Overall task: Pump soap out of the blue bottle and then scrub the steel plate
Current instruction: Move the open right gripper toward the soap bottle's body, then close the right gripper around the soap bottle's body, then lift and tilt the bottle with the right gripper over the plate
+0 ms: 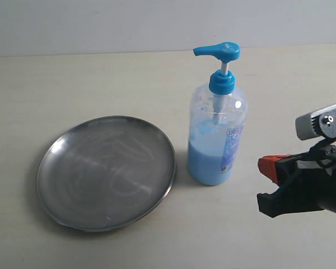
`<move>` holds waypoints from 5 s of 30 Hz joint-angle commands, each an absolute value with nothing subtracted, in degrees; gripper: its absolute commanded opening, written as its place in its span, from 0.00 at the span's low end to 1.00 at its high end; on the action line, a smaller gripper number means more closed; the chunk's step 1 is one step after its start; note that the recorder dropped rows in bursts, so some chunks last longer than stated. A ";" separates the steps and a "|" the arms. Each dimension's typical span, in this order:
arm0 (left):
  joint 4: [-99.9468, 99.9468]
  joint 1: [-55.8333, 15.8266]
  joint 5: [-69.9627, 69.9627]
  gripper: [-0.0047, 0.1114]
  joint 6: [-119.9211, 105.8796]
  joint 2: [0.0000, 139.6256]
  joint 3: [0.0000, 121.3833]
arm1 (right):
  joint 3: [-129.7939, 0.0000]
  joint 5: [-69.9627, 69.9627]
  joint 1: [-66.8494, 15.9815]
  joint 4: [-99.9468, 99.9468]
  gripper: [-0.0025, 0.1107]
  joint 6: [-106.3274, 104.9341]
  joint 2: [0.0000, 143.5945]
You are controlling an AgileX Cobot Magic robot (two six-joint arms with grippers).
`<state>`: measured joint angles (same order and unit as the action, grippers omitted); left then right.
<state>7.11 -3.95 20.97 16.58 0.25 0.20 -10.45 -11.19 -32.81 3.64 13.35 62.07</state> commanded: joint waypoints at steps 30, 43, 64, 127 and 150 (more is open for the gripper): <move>7.30 -3.83 20.38 0.04 16.71 0.00 0.00 | -0.48 -39.95 -32.99 -5.32 0.03 0.00 67.48; 7.30 -3.83 20.38 0.04 16.71 0.00 0.00 | -3.95 -42.01 -32.99 3.89 0.94 3.28 72.63; 7.30 -3.83 20.38 0.04 16.71 0.00 0.00 | -10.85 -41.80 -32.99 2.94 0.95 8.15 81.74; 7.30 -3.83 20.38 0.04 16.71 0.00 0.00 | -31.91 -68.61 -59.99 -62.46 0.20 -15.48 110.19; 7.30 -3.83 20.38 0.04 16.71 0.00 0.00 | -31.91 -66.98 -59.99 -54.80 0.02 -22.94 109.99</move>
<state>7.11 -3.95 20.97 16.58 0.25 0.20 -31.67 -67.29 -59.88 -55.78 -21.23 110.10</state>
